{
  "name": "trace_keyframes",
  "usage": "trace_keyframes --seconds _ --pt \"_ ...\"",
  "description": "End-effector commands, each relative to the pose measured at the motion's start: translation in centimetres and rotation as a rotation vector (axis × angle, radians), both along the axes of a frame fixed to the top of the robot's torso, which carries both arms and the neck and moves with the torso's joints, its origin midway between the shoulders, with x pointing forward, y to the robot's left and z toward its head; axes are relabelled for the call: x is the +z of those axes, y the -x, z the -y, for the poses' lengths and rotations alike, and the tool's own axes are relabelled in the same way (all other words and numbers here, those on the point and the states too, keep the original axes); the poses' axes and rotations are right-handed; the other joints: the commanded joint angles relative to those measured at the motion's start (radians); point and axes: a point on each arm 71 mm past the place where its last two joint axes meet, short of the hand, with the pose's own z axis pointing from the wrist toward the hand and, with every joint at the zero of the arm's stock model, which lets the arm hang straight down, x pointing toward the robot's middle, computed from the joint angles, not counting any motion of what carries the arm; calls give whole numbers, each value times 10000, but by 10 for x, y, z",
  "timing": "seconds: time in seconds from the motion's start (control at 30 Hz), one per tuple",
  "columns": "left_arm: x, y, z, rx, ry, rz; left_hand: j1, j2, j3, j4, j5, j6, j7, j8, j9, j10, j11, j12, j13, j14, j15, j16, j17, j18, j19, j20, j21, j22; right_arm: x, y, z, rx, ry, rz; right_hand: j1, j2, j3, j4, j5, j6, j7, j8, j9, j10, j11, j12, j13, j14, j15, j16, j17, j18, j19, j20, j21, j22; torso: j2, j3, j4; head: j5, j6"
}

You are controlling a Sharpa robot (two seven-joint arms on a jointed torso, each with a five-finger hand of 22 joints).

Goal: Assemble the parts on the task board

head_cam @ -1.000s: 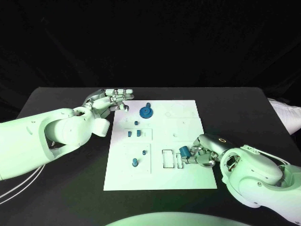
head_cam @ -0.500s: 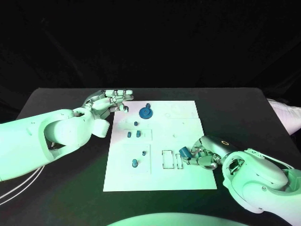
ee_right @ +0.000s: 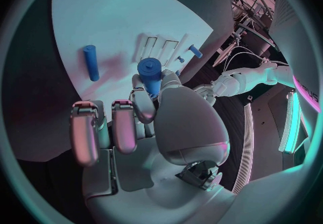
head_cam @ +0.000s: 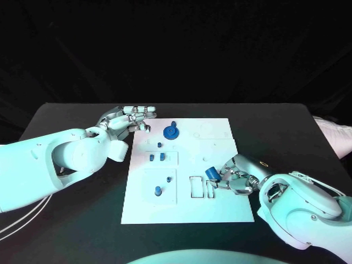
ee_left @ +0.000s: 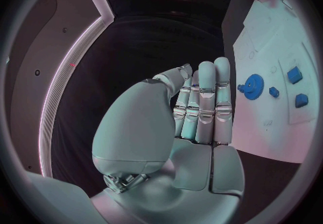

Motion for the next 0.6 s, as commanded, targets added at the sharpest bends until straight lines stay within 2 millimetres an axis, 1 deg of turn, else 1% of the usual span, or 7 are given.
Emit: trace_keyframes --seconds 0.03,0.23,0.3,0.4,0.47,0.53,0.6 --pt "1 1 3 -175 146 34 -59 43 -68 8 44 23 7 27 -14 -57 16 69 -9 -28 -56 41 -10 114 -29 -32 -59 -16 -3 1 -2 -222 -107 -549 -67 16 -123 -8 153 25 -32 85 54 99 -50 39 36 622 -95 56 219 -116 426 -51 56 1843 3 -2 -2 27 -8" --pt "1 1 4 -204 157 31 -59 43 -68 8 44 23 7 27 -14 -57 16 69 -9 -28 -56 41 -10 114 -29 -32 -59 -16 -6 1 -14 101 -129 -1020 -288 29 -261 2 233 55 -51 124 122 117 -62 27 82 625 -102 66 237 -118 431 -55 61 1852 2 -5 -5 20 -3" --pt "1 1 5 -215 162 31 -59 43 -68 8 44 23 7 27 -14 -57 16 69 -9 -28 -56 41 -10 114 -29 -32 -59 -16 -7 1 -18 187 -126 -1123 -322 33 -283 1 227 61 -56 131 133 120 -65 24 88 625 -103 67 238 -119 434 -56 63 1856 6 1 -16 28 5" --pt "1 1 5 -233 169 30 -59 43 -68 8 44 23 7 27 -14 -57 16 69 -9 -28 -56 41 -10 114 -29 -32 -59 -16 -9 1 -22 299 -89 -1224 -361 40 -307 1 218 68 -61 139 147 118 -68 11 88 625 -106 65 235 -117 430 -58 60 1852 16 12 -3 36 7" --pt "1 1 6 -235 169 29 -59 43 -68 8 44 23 7 27 -14 -57 16 69 -9 -28 -56 41 -10 114 -29 -32 -59 -16 -10 0 -24 344 -45 -1276 -381 43 -321 0 209 71 -63 143 154 114 -70 -3 82 624 -107 66 236 -116 425 -59 56 1847 18 12 -3 48 1" --pt "1 1 5 -230 167 29 -59 43 -68 8 44 23 7 27 -14 -57 16 69 -9 -28 -56 41 -10 114 -29 -32 -59 -16 -11 -1 -25 374 6 -1317 -412 48 -343 -1 188 73 -66 149 165 108 -72 -25 73 623 -109 61 227 -115 422 -60 53 1844 6 5 -23 66 -7" --pt "1 1 5 -227 167 31 -59 43 -68 8 44 23 7 27 -14 -57 16 69 -9 -28 -56 41 -10 114 -29 -32 -59 -16 -12 -1 -26 387 38 -1335 -429 53 -355 1 175 74 -68 152 172 109 -73 -27 78 622 -111 59 223 -116 426 -61 57 1849 3 5 -26 70 -14"
